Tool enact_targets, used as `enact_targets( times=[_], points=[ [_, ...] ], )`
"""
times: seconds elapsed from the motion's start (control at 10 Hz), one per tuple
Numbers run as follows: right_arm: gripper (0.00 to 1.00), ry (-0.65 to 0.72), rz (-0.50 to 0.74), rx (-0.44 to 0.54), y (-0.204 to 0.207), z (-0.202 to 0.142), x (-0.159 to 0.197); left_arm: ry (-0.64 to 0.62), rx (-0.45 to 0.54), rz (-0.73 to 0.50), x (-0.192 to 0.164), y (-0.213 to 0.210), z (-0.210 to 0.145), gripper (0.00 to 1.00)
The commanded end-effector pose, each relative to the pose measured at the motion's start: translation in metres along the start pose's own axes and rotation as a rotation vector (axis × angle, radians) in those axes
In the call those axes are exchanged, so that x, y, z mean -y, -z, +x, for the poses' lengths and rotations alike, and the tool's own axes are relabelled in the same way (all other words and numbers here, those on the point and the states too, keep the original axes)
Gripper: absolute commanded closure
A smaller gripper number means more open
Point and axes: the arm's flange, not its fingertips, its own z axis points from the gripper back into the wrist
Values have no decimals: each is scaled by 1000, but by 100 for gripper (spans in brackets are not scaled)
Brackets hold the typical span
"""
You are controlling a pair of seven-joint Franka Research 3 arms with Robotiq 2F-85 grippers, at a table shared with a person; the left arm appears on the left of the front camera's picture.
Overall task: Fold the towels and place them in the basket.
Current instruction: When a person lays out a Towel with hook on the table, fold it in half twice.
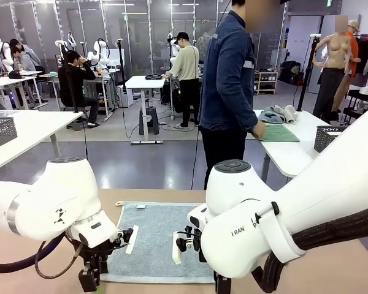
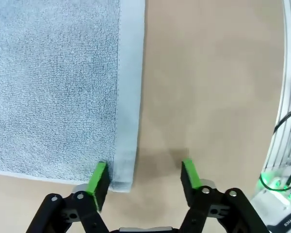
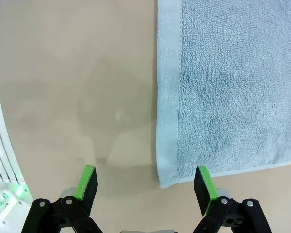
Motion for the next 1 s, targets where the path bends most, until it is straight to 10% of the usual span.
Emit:
enact_targets(
  times=[0.0, 0.3, 0.9],
  points=[
    [0, 29, -39, -9, 6, 6, 5, 15, 29, 5, 0, 5, -2, 100],
    [92, 34, -38, -10, 8, 3, 10, 18, 23, 9, 1, 2, -3, 98],
    [100, 49, -10, -19, 13, 0, 19, 23, 17, -2, 3, 0, -5, 100]
  ],
)
